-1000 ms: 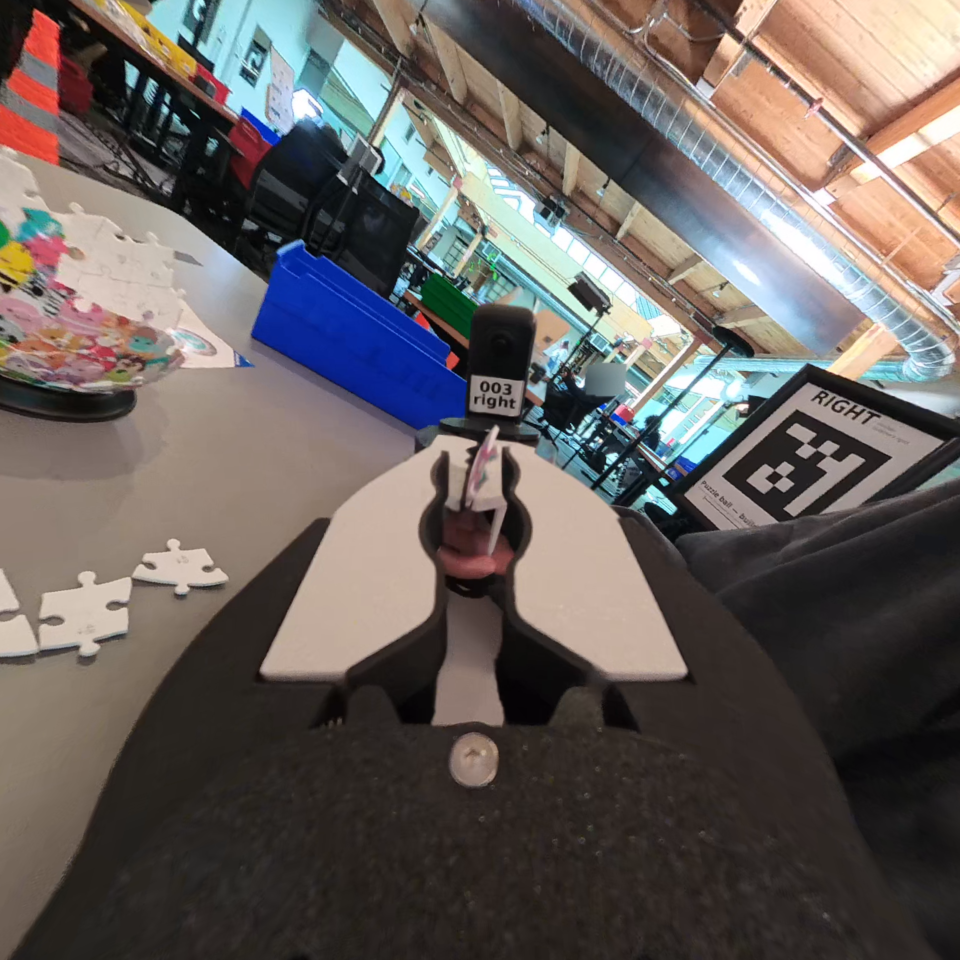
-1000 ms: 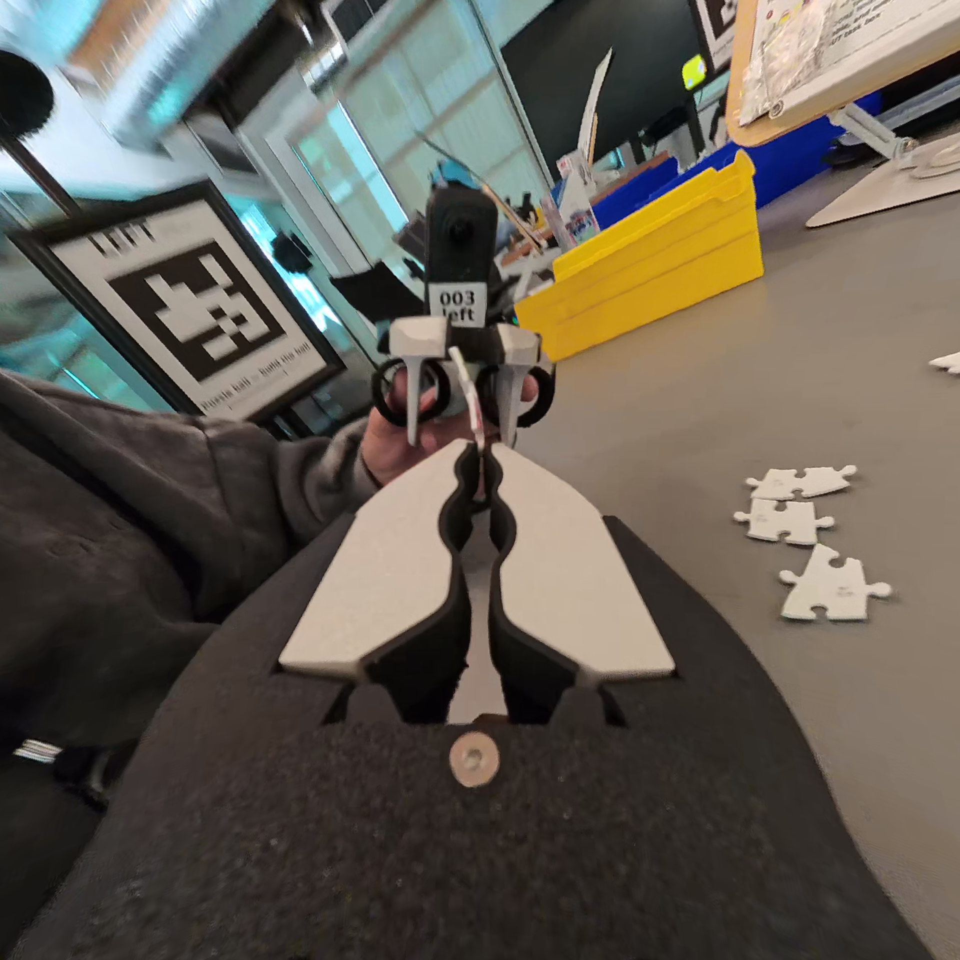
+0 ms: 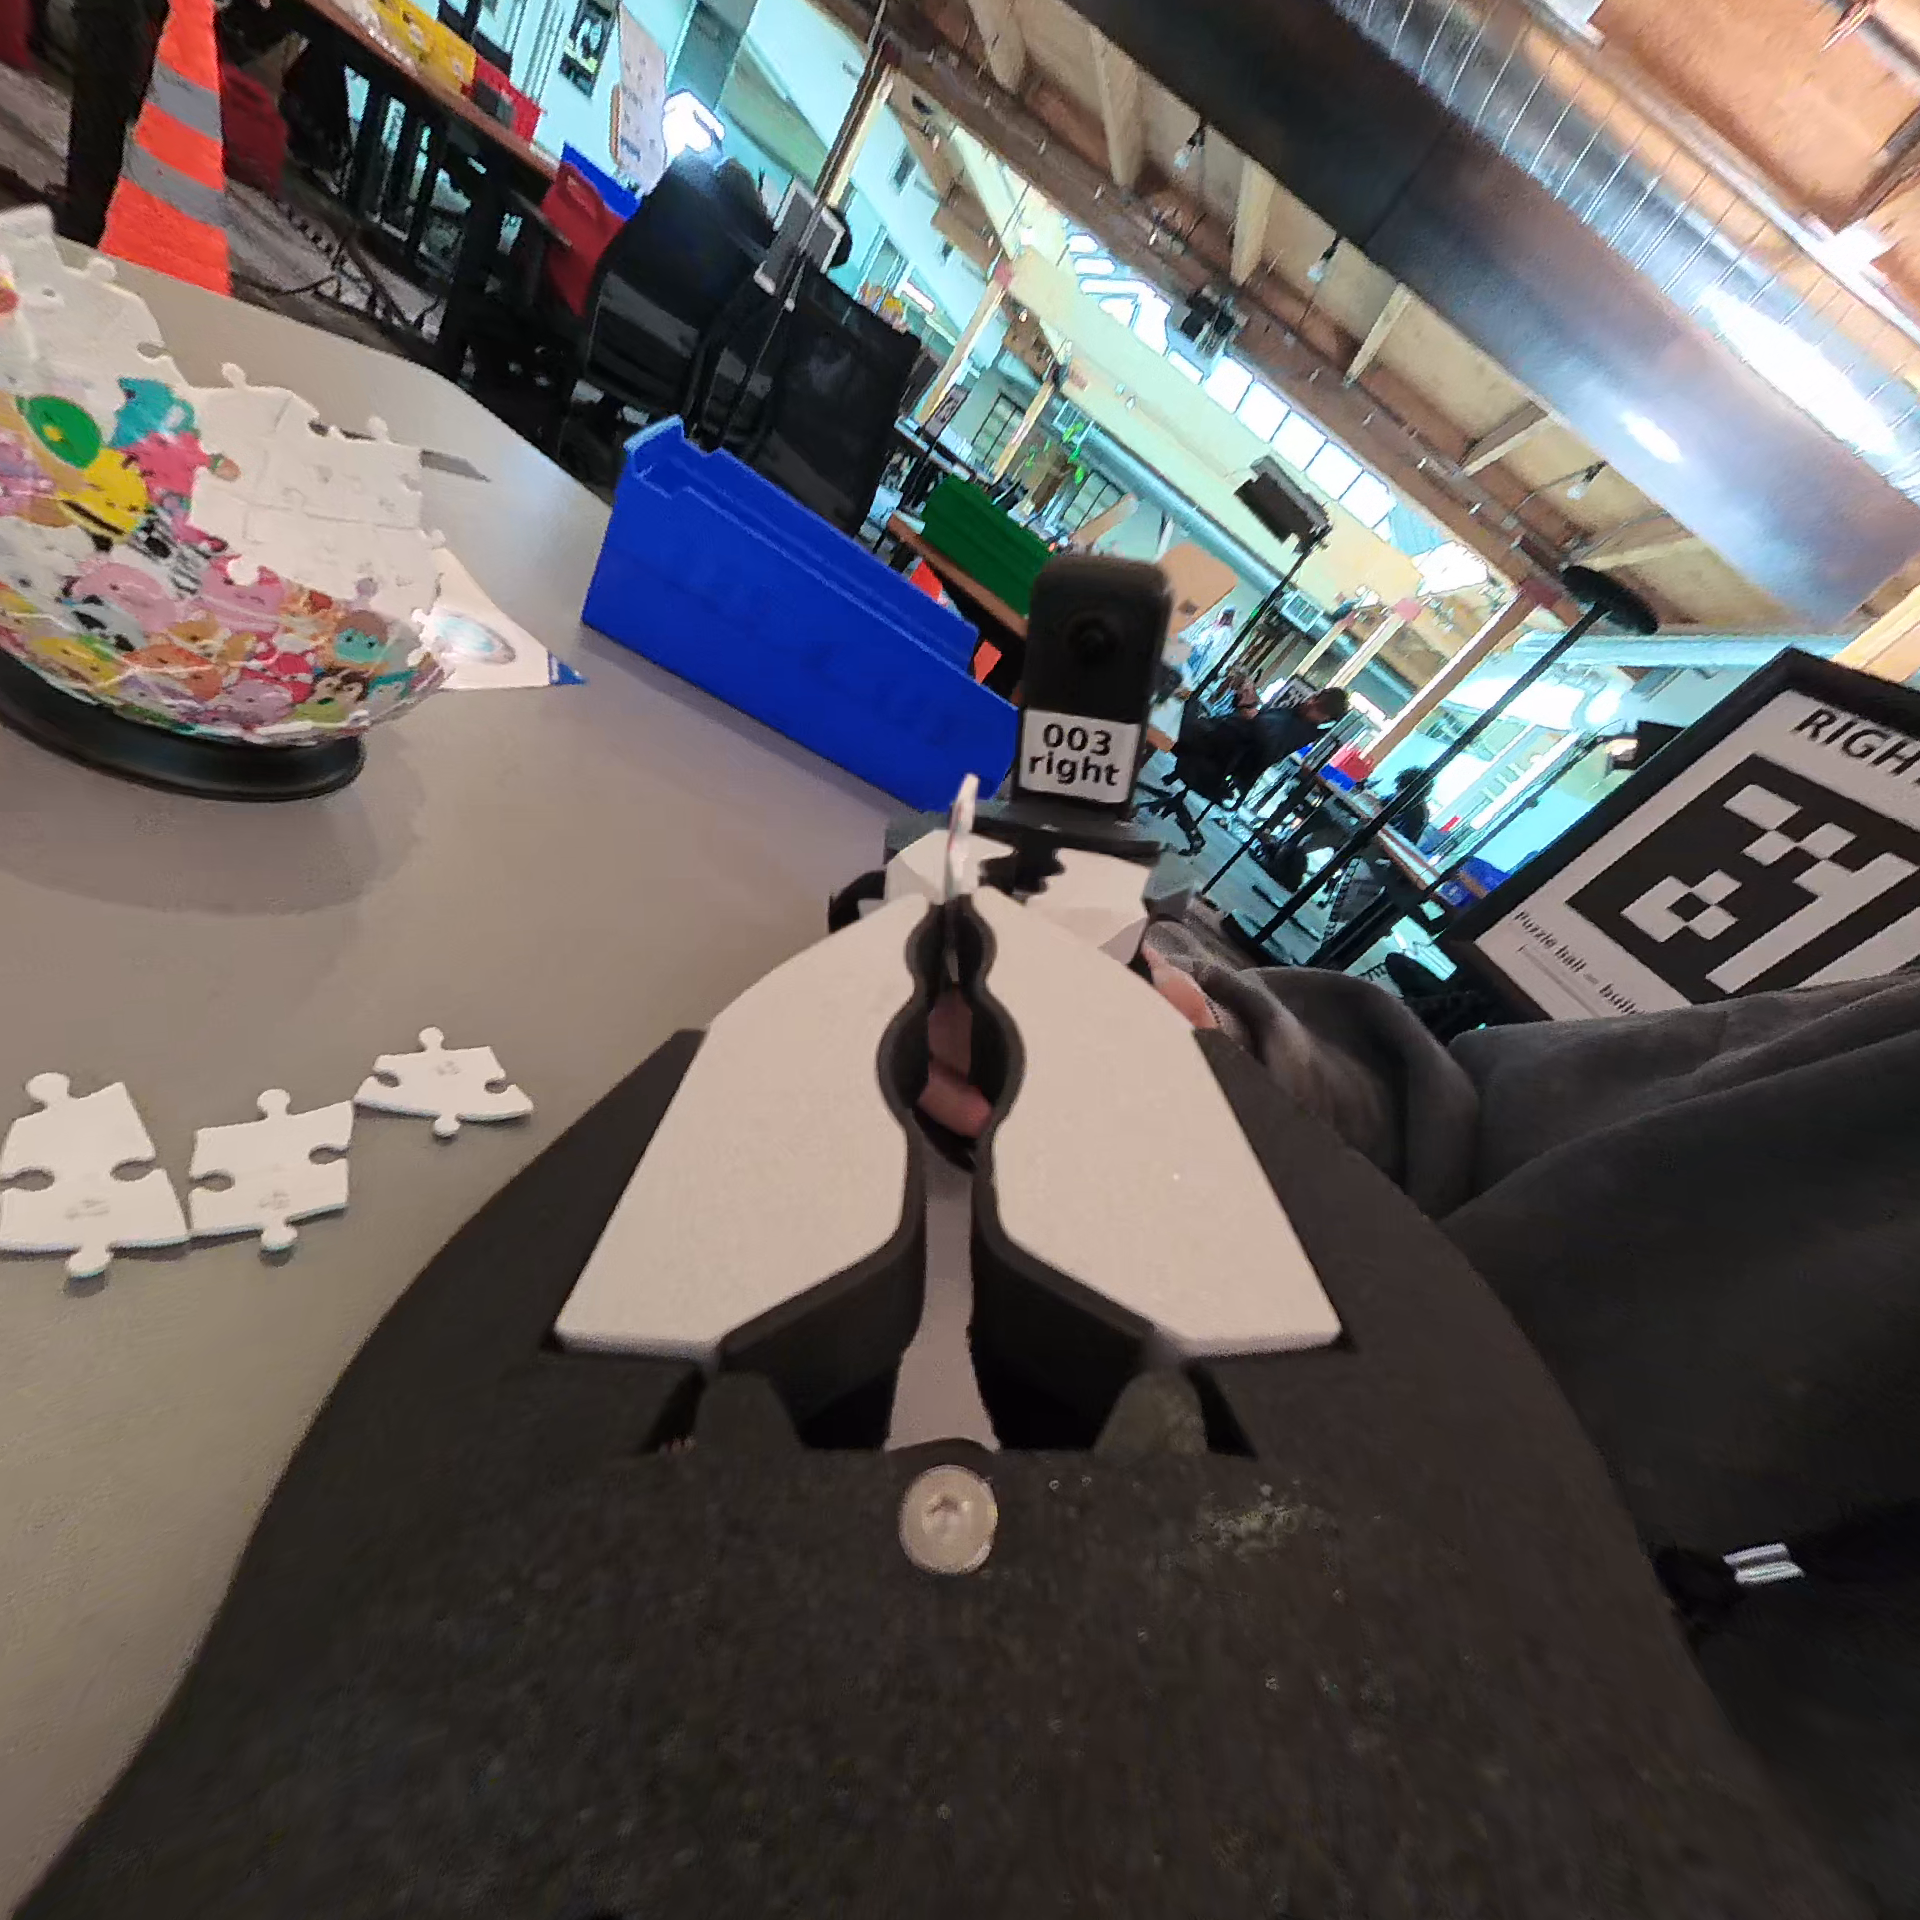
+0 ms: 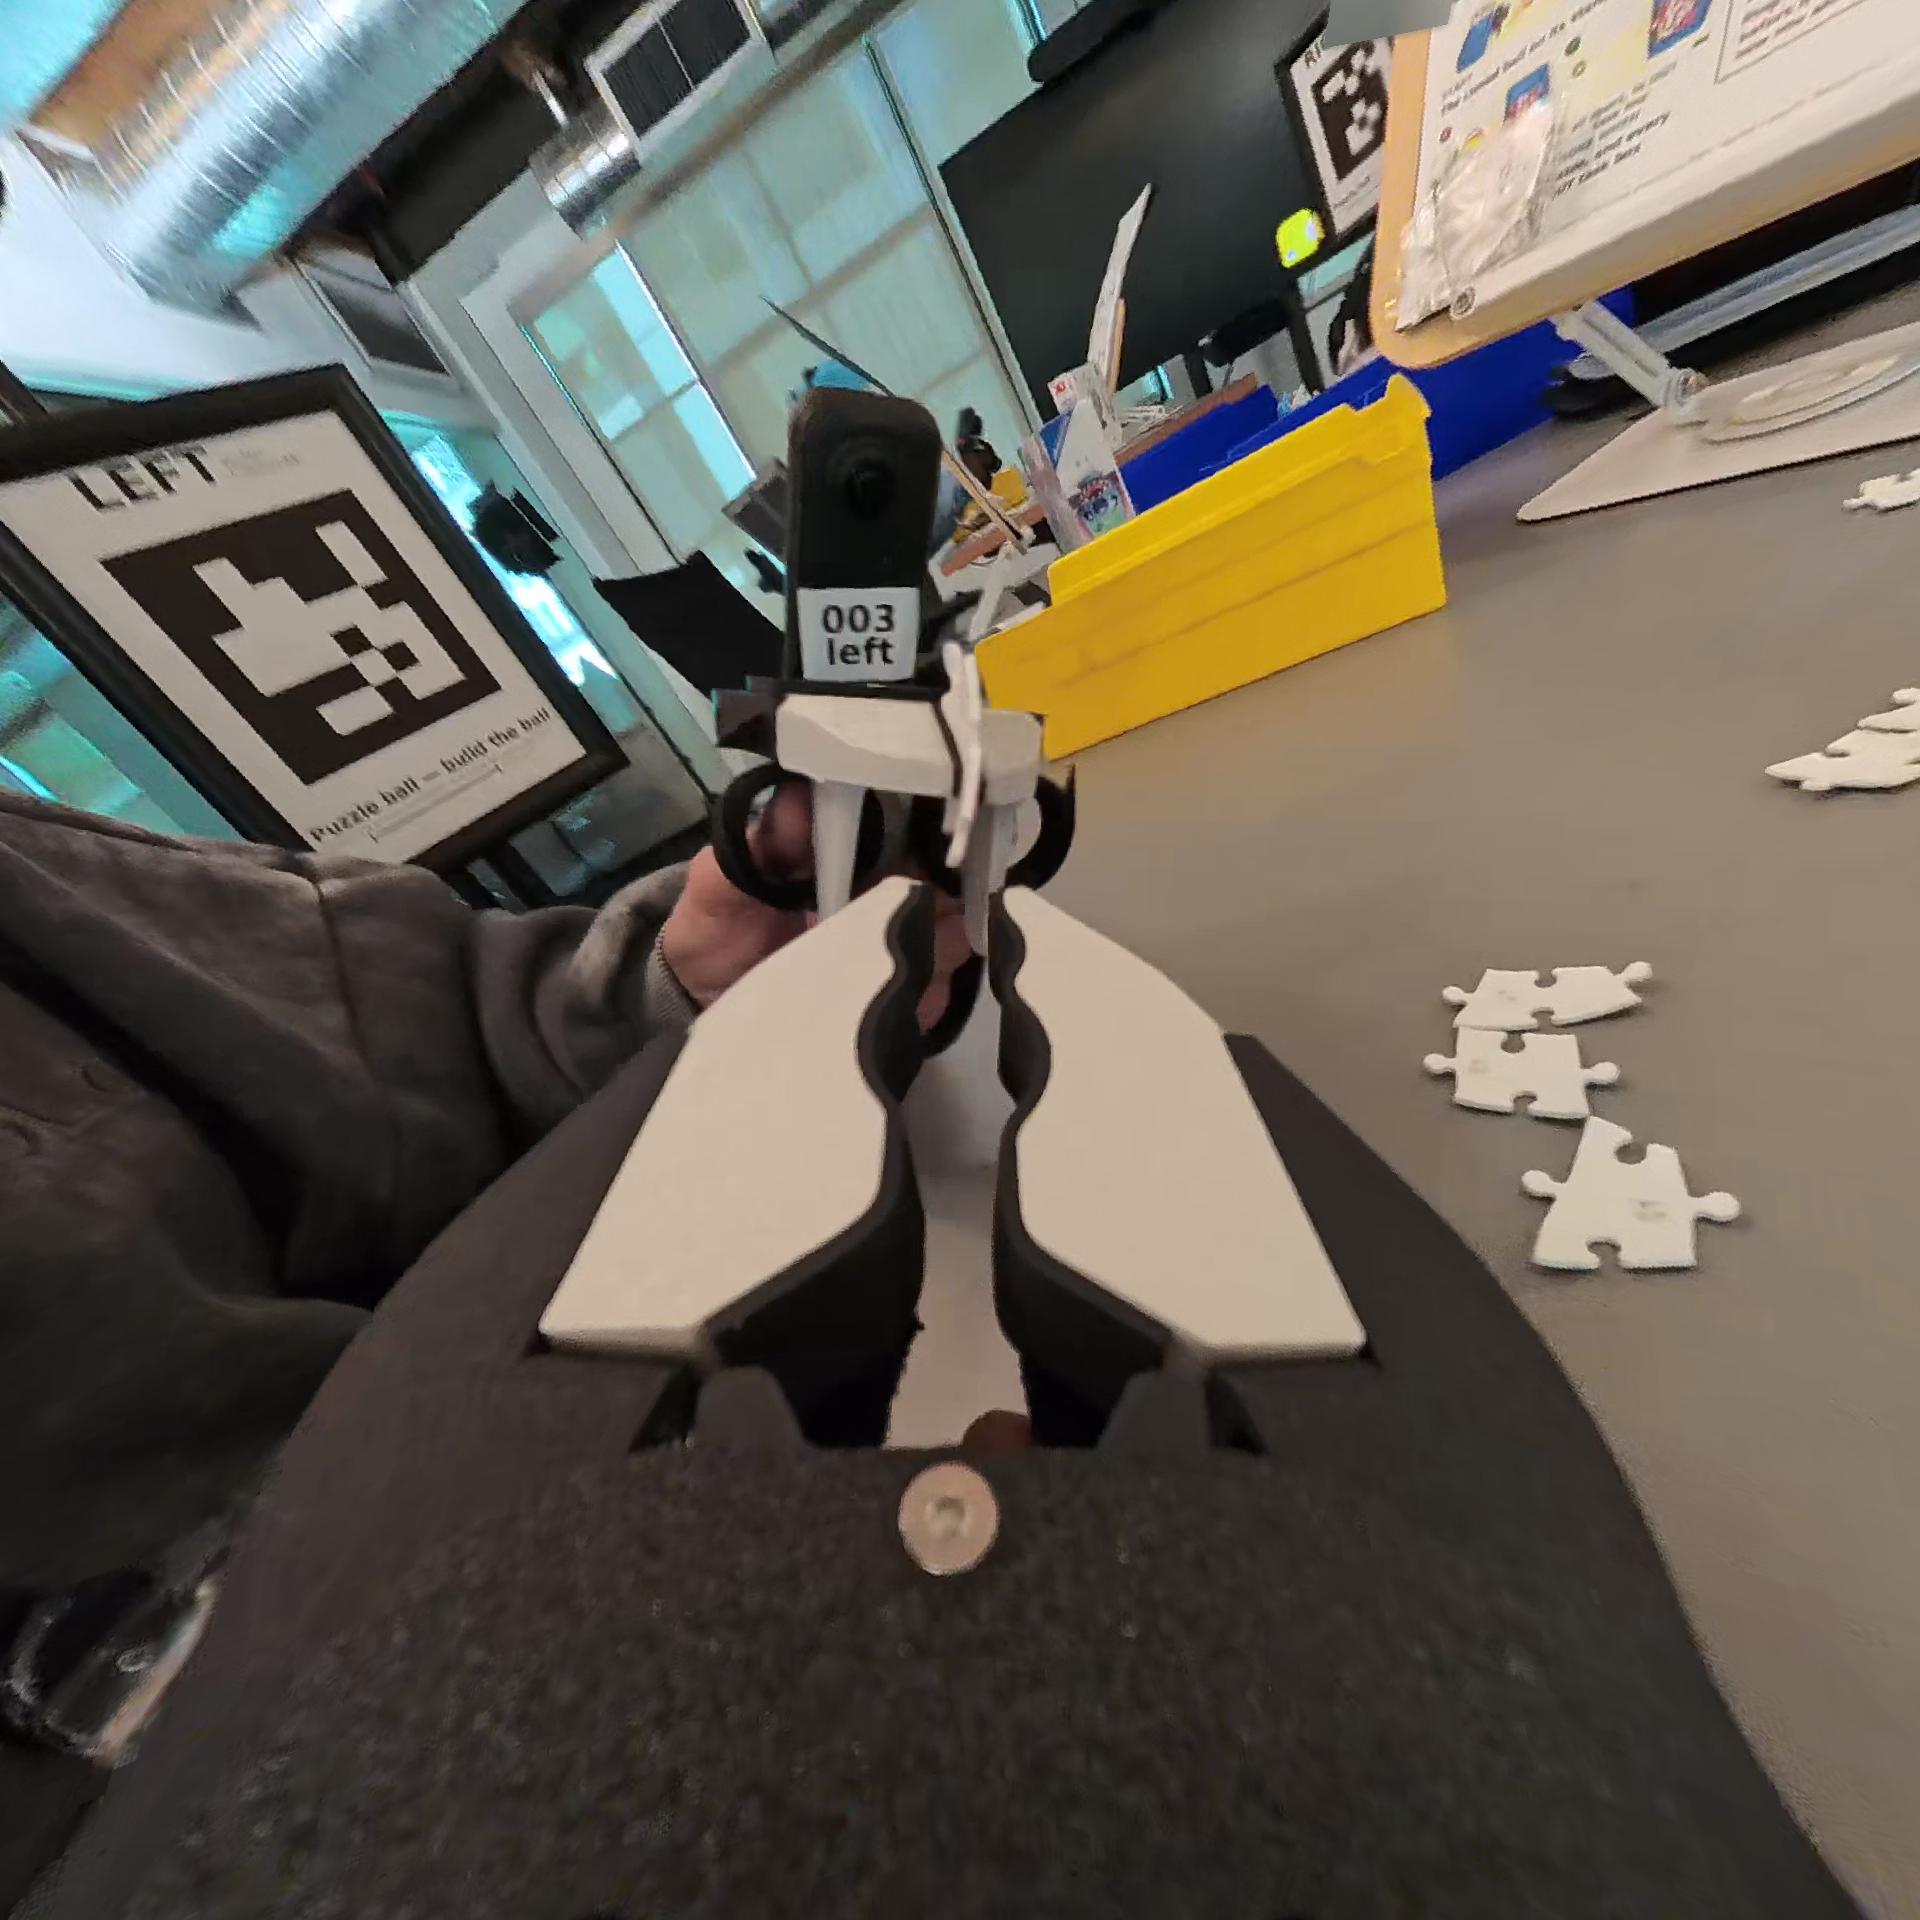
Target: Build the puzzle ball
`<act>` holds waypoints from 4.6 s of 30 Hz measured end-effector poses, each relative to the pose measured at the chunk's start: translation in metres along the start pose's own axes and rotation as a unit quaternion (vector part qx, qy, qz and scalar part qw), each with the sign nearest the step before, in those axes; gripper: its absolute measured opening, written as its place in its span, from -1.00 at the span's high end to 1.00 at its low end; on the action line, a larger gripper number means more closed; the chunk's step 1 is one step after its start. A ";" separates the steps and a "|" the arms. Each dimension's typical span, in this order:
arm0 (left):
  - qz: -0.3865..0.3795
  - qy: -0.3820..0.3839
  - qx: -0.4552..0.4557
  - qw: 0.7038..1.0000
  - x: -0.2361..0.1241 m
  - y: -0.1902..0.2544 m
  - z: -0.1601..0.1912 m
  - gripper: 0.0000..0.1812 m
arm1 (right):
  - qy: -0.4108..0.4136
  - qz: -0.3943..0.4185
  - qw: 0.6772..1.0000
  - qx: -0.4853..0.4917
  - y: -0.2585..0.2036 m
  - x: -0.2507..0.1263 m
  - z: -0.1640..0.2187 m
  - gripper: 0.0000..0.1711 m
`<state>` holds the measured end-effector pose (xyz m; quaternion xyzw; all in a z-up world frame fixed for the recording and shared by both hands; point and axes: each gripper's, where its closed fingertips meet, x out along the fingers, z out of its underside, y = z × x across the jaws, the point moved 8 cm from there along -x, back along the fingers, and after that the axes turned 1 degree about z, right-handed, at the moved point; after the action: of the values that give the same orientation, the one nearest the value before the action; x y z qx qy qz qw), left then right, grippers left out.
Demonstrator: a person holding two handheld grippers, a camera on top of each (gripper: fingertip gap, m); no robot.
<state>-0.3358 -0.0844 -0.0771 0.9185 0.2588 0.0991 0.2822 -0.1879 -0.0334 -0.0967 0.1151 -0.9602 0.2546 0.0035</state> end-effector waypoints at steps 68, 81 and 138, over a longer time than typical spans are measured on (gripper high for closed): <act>-0.265 -0.171 0.472 0.823 0.024 0.032 0.035 0.96 | -0.100 0.069 0.990 -0.075 0.009 -0.027 -0.026 0.94; -0.197 -0.111 0.177 0.958 0.002 -0.106 -0.056 0.74 | -0.221 0.175 0.897 -0.340 0.119 -0.035 -0.205 0.94; 0.197 -0.130 0.039 0.971 0.088 -0.264 -0.144 0.68 | -0.406 -0.003 0.696 -0.593 0.217 0.040 -0.191 0.96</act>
<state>-0.4194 0.2160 -0.1059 0.9666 0.0374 0.0227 0.2527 -0.2852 0.2342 -0.0332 0.1844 -0.8201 -0.4386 -0.3180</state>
